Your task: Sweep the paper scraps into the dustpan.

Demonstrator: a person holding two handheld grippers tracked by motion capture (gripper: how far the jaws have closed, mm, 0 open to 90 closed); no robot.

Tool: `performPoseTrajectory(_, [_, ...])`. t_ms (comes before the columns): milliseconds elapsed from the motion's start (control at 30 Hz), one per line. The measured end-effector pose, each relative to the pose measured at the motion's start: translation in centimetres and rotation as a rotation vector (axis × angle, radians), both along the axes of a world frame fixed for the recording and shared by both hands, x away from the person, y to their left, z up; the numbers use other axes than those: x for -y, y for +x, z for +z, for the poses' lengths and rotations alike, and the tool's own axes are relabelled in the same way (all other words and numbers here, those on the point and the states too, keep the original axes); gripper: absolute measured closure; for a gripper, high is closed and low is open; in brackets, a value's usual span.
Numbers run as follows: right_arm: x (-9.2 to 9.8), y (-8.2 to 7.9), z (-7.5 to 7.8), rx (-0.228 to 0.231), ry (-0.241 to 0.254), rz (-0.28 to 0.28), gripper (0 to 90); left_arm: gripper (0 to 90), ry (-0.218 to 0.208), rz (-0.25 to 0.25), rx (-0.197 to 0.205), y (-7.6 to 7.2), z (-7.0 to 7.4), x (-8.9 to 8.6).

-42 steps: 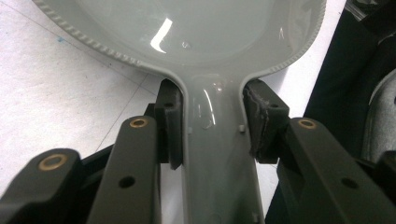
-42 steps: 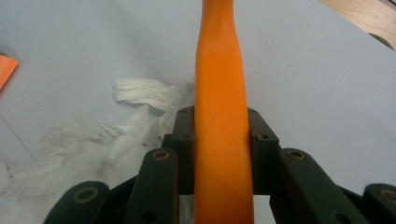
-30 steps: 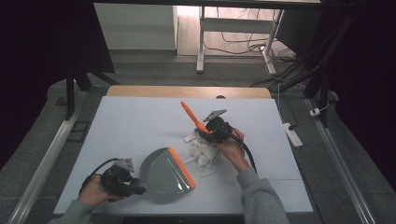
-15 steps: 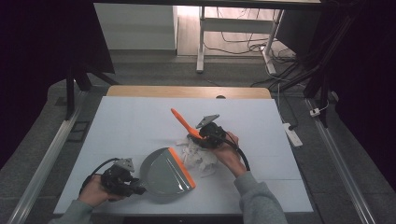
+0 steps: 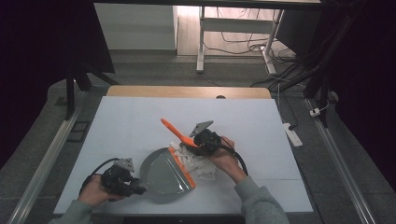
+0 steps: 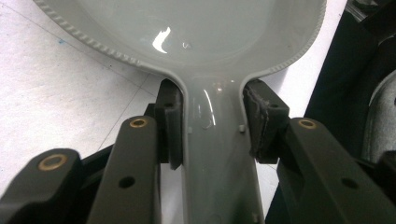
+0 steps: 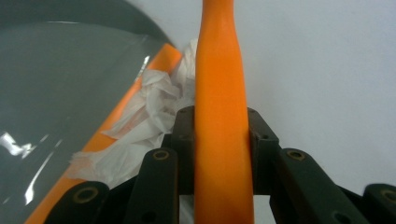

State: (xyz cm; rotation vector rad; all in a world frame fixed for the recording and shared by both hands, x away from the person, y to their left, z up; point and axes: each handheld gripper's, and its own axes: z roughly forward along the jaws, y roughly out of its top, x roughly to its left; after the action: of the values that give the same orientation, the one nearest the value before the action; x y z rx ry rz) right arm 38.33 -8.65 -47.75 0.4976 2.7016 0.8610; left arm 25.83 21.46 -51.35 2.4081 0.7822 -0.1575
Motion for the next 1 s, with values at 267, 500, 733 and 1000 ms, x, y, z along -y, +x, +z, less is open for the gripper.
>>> performPoseTrajectory(267, [0.2, -0.6, 0.9, 0.004, 0.043, 0.009, 70.3, 61.3, -0.002, 0.003, 0.0, 0.0, 0.0, 0.0])
performPoseTrajectory(500, [1.4, 0.7, 2.0, 0.018, 0.11, -0.066, 70.3, 61.3, 0.002, 0.001, 0.006, -0.1, 0.1, 0.0])
performPoseTrajectory(733, [0.9, 2.5, 2.2, 0.024, 0.113, -0.11, 70.3, 61.3, 0.002, 0.0, 0.004, 0.0, 0.1, 0.0])
performPoseTrajectory(1000, [-0.6, 4.2, 0.3, 0.013, 0.049, -0.139, 70.3, 61.3, 0.0, 0.004, 0.005, -0.1, 0.1, 0.0])
